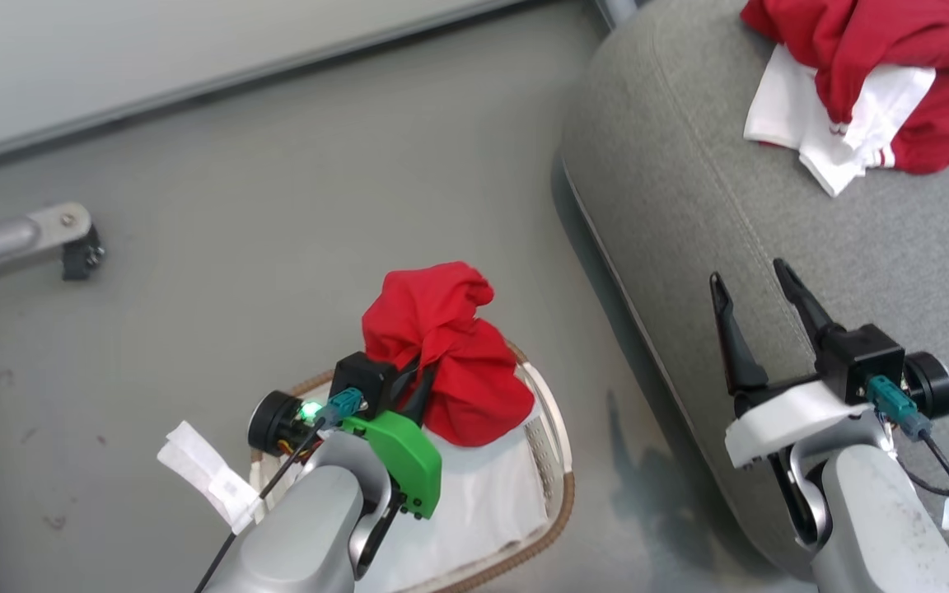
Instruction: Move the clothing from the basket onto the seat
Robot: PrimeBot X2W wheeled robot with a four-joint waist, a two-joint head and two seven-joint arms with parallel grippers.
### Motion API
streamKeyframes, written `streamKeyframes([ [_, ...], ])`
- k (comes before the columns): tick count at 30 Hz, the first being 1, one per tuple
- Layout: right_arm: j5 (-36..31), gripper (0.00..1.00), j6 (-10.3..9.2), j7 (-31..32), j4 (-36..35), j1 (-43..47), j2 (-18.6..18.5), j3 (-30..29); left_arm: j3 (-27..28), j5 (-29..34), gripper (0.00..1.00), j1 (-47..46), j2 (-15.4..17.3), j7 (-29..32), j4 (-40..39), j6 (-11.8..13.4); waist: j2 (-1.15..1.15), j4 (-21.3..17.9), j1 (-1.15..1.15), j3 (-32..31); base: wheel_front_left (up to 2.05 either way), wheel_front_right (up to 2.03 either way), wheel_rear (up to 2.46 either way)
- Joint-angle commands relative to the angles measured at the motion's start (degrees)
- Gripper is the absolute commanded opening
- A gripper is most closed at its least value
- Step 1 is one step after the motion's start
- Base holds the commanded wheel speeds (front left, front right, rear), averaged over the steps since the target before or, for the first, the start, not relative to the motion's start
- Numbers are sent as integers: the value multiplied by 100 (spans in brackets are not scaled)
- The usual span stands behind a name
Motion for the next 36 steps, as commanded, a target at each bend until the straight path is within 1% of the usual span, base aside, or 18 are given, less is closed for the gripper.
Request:
streamKeyframes([
  [1,-43,100,-6,-10,30,170,-24,-4,-14,42,0,90,0,-38,-131,57,0,391,0,-861,0,0,0],
  [4,-74,100,-6,-10,68,337,-24,21,8,136,0,122,1,-38,-434,92,0,428,0,-1136,0,0,0],
  [8,-93,100,-6,-10,102,526,-23,72,-38,287,0,81,72,-39,-756,68,0,464,0,-1448,0,0,0],
  [10,-117,100,-6,-10,122,656,-23,122,-138,365,0,-87,143,-23,-923,34,0,492,0,-1639,0,0,0],
  [13,-133,100,-6,-10,130,728,-23,225,-240,486,0,-323,252,117,-1081,-8,0,507,0,-1764,0,0,0],
  [21,-54,100,-6,-10,175,741,-22,584,-512,650,0,-1032,554,688,-1646,-94,0,498,0,-1962,0,0,0],
  [25,-28,100,-6,-10,179,627,-23,752,-534,649,0,-1376,714,913,-1978,-112,0,479,0,-2018,0,0,0],
  [31,-76,100,-6,-10,158,471,-21,987,-481,501,0,-1670,876,1190,-2409,-130,0,464,0,-2087,0,0,0],
  [36,-124,100,-6,-10,200,341,-23,1192,-524,439,0,-1793,914,1354,-2647,-138,0,531,0,-2104,0,0,0],
])
